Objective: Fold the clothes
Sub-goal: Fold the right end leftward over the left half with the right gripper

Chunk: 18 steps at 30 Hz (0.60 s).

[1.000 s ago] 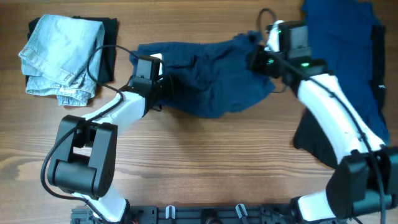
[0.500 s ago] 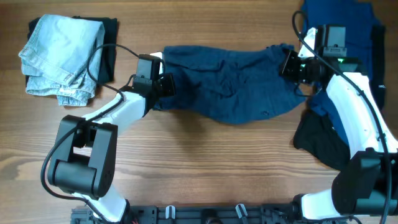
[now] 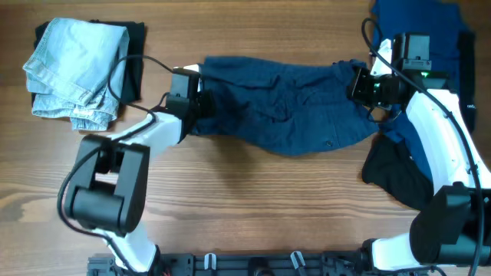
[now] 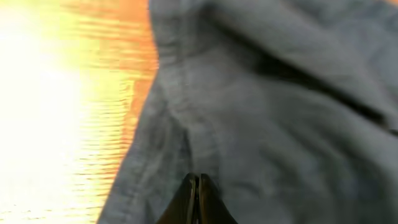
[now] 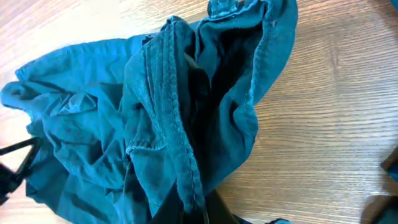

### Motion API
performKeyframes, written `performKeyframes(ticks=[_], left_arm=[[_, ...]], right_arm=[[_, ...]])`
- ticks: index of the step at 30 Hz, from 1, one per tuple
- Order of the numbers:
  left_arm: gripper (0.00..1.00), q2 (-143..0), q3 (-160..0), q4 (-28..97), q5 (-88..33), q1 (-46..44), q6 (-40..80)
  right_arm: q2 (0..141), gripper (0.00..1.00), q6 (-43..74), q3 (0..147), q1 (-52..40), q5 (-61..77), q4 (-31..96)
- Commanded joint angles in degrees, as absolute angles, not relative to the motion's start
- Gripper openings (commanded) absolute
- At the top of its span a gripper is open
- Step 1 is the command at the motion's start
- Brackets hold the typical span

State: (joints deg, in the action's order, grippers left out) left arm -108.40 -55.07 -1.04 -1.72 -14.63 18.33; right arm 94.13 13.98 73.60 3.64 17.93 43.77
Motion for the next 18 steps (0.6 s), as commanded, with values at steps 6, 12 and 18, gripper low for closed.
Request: performKeyframes(ticks=[6,12,18], left_arm=[[0.04,-112.97,-54.76,-3.36,-1.04,-13.32,17.58],[0.04,-114.3,-54.76,-3.99,-3.62,-13.34,17.61],[0.04,-114.3,-54.76,-4.03,-4.69,-13.39,17.58]], right_arm=[[92.77,0.04,11.92,74.96,3.36,19.33,44.42],[92.73,0.04,10.0,78.22,-1.19,23.09,43.57],[93.23,0.04,16.67,79.44,-14.15,21.39,33.32]])
